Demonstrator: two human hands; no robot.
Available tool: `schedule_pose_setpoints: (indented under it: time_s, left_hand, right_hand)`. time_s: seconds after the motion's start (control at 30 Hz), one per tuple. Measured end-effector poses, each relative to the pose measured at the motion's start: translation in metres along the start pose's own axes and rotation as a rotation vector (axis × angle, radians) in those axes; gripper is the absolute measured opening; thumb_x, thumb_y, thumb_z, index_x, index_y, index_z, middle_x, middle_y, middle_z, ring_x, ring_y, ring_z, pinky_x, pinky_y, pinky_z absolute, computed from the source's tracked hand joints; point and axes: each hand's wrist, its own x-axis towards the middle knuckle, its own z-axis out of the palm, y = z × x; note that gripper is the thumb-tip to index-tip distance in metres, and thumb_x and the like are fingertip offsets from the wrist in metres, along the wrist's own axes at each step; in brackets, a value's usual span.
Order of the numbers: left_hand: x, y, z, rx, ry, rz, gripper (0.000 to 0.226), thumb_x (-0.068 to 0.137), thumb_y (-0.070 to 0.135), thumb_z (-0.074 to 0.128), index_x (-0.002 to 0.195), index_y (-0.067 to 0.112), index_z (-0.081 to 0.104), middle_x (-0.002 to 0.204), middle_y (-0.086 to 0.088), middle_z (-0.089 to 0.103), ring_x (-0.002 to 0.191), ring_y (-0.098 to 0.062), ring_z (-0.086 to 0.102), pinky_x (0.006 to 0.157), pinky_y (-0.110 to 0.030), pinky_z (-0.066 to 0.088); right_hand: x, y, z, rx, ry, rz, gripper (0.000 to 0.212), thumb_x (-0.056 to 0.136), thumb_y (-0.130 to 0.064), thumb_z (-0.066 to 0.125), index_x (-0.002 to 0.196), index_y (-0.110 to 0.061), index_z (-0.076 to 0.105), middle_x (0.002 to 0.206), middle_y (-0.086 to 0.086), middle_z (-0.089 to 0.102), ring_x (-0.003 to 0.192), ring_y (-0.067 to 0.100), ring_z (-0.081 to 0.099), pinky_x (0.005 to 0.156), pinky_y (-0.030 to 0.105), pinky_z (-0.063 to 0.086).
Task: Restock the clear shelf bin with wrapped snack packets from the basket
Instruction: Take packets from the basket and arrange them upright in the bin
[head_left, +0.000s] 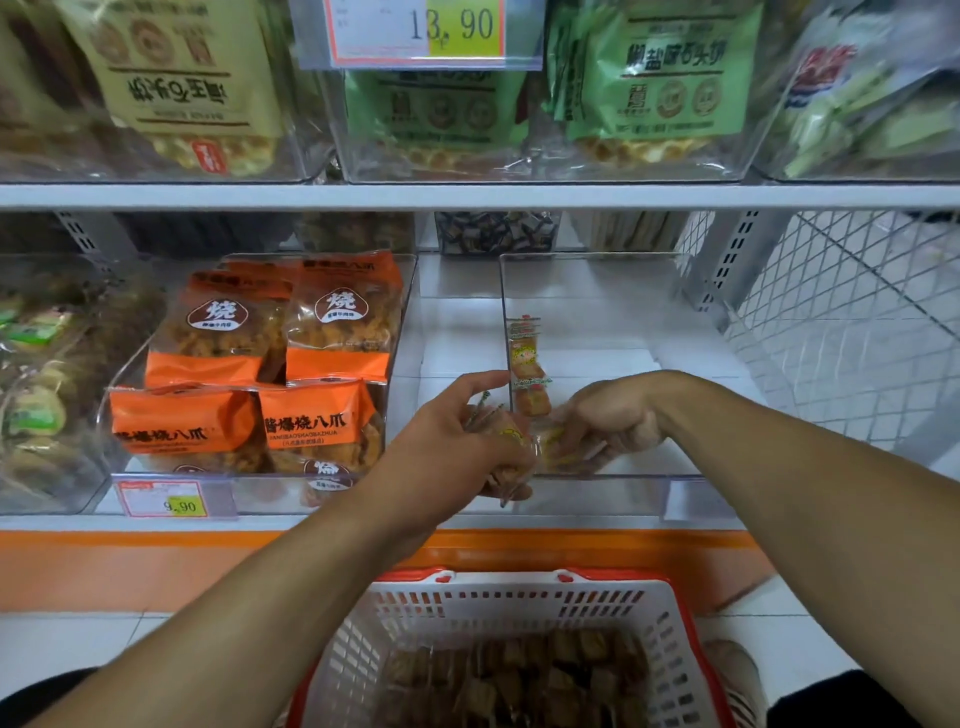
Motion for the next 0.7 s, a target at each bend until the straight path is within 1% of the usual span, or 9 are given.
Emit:
schedule_pose_setpoints:
  time_s: [0.07,0.13,0.2,0.27,0.33,0.43,0.47,0.57,0.7]
  left_hand:
    - [0.0,0.001,-0.001,0.05,0.001,0.005,0.061,0.084,0.001,0.076,0.128,0.041,0.06,0.117,-0.01,0.063,0.087,-0.031,0.076,0.075,-0.037,0.064]
    - [0.001,0.002,-0.004,0.195,0.058,0.075,0.061,0.086,0.005,0.075,0.131,0.041,0.056,0.104,0.001,0.071,0.08,-0.025,0.076,0.068,-0.031,0.063]
    - [0.002,0.005,-0.008,0.341,0.136,0.138,0.062,0.086,0.009,0.076,0.133,0.043,0.054,0.09,0.007,0.073,0.075,-0.028,0.073,0.06,-0.034,0.061]
    - [0.005,0.007,-0.011,0.377,0.155,0.143,0.063,0.086,0.009,0.076,0.134,0.042,0.053,0.09,0.003,0.073,0.079,-0.033,0.072,0.064,-0.04,0.061]
    - [0.007,0.008,-0.012,0.381,0.146,0.127,0.062,0.087,0.009,0.075,0.135,0.041,0.052,0.096,-0.002,0.074,0.079,-0.031,0.073,0.068,-0.045,0.063]
    - [0.008,0.005,-0.01,0.388,0.145,0.134,0.062,0.088,0.007,0.073,0.136,0.039,0.052,0.096,-0.005,0.073,0.06,-0.012,0.066,0.052,-0.025,0.055]
    - [0.009,0.004,-0.01,0.387,0.149,0.139,0.062,0.087,0.007,0.073,0.136,0.038,0.052,0.095,-0.005,0.072,0.058,-0.008,0.064,0.05,-0.021,0.051]
    - [0.009,0.002,-0.009,0.392,0.157,0.155,0.061,0.088,0.006,0.072,0.136,0.036,0.052,0.094,-0.006,0.071,0.051,-0.001,0.059,0.046,-0.015,0.045]
    - [0.005,0.001,-0.006,0.41,0.142,0.164,0.06,0.089,0.004,0.069,0.137,0.034,0.05,0.092,-0.005,0.069,0.046,-0.001,0.06,0.042,-0.013,0.043]
  right_hand:
    - [0.005,-0.006,-0.002,-0.059,0.041,-0.049,0.046,0.092,0.006,0.06,0.136,-0.006,0.058,0.124,0.012,0.071,0.114,0.024,0.067,0.1,0.036,0.053]
    - [0.01,-0.01,-0.004,-0.146,0.11,-0.116,0.062,0.085,0.007,0.069,0.142,-0.014,0.055,0.132,0.009,0.066,0.123,0.024,0.061,0.108,0.035,0.048]
    - [0.015,-0.009,-0.007,-0.171,0.204,-0.202,0.074,0.081,0.012,0.072,0.145,-0.019,0.052,0.131,0.004,0.066,0.122,0.022,0.062,0.109,0.035,0.047]
    - [0.018,-0.006,-0.009,-0.13,0.25,-0.299,0.07,0.08,0.018,0.07,0.14,-0.016,0.057,0.116,0.0,0.07,0.1,0.011,0.069,0.088,0.022,0.056]
    - [0.016,-0.007,-0.009,-0.199,0.307,-0.378,0.062,0.082,0.015,0.071,0.136,-0.013,0.057,0.117,0.004,0.067,0.092,0.006,0.065,0.074,0.011,0.052]
    - [0.018,-0.009,-0.007,-0.4,0.422,-0.439,0.06,0.085,0.005,0.072,0.139,-0.012,0.054,0.133,0.009,0.062,0.11,0.019,0.061,0.086,0.019,0.047]
    - [0.02,-0.009,-0.006,-0.415,0.42,-0.437,0.06,0.085,0.007,0.072,0.139,-0.011,0.053,0.13,0.009,0.062,0.108,0.019,0.062,0.086,0.02,0.048]
    - [0.026,-0.008,-0.005,-0.45,0.326,-0.423,0.056,0.083,0.02,0.067,0.132,-0.005,0.055,0.106,0.001,0.062,0.081,0.006,0.062,0.063,0.01,0.05]
    - [0.028,-0.02,-0.01,-0.602,0.274,-0.324,0.043,0.081,0.002,0.077,0.11,-0.025,0.06,0.097,-0.008,0.062,0.089,0.012,0.06,0.065,0.016,0.048]
